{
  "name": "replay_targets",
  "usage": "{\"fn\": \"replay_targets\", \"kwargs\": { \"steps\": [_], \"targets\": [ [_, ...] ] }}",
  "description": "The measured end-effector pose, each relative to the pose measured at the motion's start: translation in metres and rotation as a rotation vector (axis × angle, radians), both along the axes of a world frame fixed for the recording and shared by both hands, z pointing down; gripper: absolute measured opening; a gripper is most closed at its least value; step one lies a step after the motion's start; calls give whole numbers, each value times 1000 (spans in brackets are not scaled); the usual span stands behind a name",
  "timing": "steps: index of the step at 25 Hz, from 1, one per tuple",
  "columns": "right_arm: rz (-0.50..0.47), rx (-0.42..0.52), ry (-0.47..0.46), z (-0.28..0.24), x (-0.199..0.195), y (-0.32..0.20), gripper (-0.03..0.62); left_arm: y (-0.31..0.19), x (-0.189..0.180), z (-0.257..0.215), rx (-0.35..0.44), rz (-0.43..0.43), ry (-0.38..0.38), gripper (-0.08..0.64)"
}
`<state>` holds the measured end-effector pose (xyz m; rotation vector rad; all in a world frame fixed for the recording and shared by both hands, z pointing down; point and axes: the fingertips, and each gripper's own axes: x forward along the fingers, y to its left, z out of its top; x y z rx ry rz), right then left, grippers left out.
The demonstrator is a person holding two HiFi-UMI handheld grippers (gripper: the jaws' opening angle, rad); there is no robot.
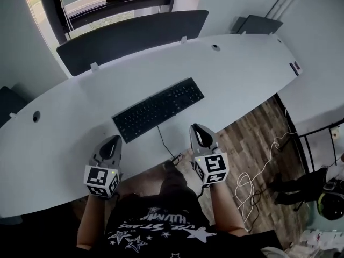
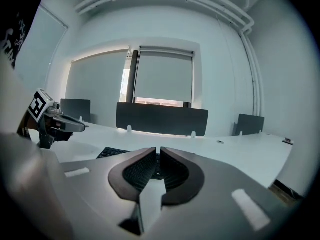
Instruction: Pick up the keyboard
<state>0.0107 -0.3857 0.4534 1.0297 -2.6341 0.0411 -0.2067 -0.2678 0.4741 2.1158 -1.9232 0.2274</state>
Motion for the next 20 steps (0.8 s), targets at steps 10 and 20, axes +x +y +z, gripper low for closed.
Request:
{"fn": "replay_targets", "kwargs": {
  "steps": [10, 20],
  "targets": [
    [-351, -29, 161, 17, -32, -102, 144, -56, 13, -4, -41, -216, -26, 9],
    [-828, 157, 639, 97, -60, -132, 520, -82, 17, 9, -70, -357, -65, 9]
  ]
}}
